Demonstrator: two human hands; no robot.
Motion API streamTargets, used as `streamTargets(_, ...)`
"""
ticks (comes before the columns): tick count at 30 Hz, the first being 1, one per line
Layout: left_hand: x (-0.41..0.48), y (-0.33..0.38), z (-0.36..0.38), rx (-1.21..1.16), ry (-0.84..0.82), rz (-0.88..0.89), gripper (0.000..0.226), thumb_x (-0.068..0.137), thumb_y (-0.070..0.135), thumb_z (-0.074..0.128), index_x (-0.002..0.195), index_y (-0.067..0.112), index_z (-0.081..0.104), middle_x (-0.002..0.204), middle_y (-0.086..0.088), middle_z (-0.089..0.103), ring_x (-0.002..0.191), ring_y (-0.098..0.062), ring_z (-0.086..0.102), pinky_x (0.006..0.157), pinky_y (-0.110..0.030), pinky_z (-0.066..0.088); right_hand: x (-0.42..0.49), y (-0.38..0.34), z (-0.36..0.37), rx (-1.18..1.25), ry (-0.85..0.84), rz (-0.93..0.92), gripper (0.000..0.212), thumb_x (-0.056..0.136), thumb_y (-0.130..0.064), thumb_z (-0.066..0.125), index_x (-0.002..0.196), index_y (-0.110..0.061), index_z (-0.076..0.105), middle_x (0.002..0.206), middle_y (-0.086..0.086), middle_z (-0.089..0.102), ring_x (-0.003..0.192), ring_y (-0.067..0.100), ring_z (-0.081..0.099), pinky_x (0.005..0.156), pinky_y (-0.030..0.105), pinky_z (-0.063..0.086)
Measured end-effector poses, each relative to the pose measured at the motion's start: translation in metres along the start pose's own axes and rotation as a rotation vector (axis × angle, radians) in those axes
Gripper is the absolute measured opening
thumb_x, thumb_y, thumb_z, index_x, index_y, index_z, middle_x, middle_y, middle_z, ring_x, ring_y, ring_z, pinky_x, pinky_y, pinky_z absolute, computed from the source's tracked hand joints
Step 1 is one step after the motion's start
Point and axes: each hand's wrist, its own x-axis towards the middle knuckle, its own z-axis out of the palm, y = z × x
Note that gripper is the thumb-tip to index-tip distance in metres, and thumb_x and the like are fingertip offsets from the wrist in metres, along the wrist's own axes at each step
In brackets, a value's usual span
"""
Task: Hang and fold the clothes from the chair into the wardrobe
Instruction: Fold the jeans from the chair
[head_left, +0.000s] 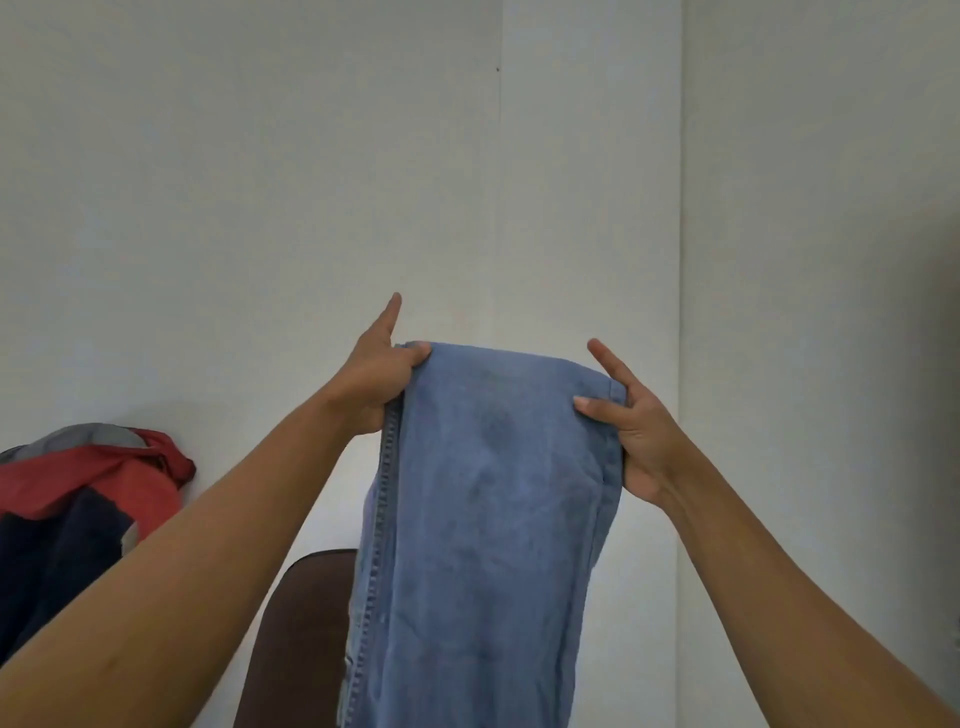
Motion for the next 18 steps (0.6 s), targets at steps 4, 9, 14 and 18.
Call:
streamTargets(4,-0.011,-0.002,-0.017,-0.035,0.072,-0.223,0.073,0.09,0.029,0.073,0.151,0.012,0.037,0.153,-0.009,0.043,0.125,-0.026,0.055,0.09,-0.036,0.051,0.006,0.012,0.017,-0.064,0.027,-0.038,0.063,0.091,0.005,0.063,0.143,-0.03,0.051,0.123,0.001,0.07,0.112,0.024,0.068,0.086,0.034,0.059)
streamTargets(9,-0.042,-0.045,-0.003,-0.317,-0.148,-0.17,0.124,0.071,0.014,0.082,0.157,0.034,-0.006,0.152,0.002,0.04,0.117,-0.017,0.06,0.087,-0.036,0.056,0.018,0.018,0.028,0.042,0.141,-0.079,0.066,0.094,0.007,0.058,0.148,-0.027,0.043,0.132,0.008,0.064,0.112,0.024,0.068,0.089,0.039,0.059)
streamTargets(14,-0.032,-0.058,0.008,-0.275,-0.078,-0.082,0.096,0.087,0.0,0.071,0.155,0.042,0.019,0.142,-0.008,0.052,0.118,-0.026,0.063,0.098,-0.041,0.054,0.022,0.013,0.016,0.024,0.181,-0.021,0.072,0.094,-0.004,0.064,0.154,-0.026,0.031,0.139,0.008,0.056,0.105,0.021,0.071,0.075,0.032,0.06)
streamTargets(18,-0.019,-0.047,0.014,-0.218,0.04,0.02,0.07,0.089,0.01,0.072,0.144,0.045,0.045,0.132,-0.011,0.06,0.117,-0.024,0.061,0.102,-0.041,0.052,0.01,0.014,-0.007,-0.219,0.045,0.077,0.105,0.076,-0.016,0.083,0.155,-0.042,0.02,0.157,0.001,0.034,0.128,0.023,0.056,0.099,0.042,0.054)
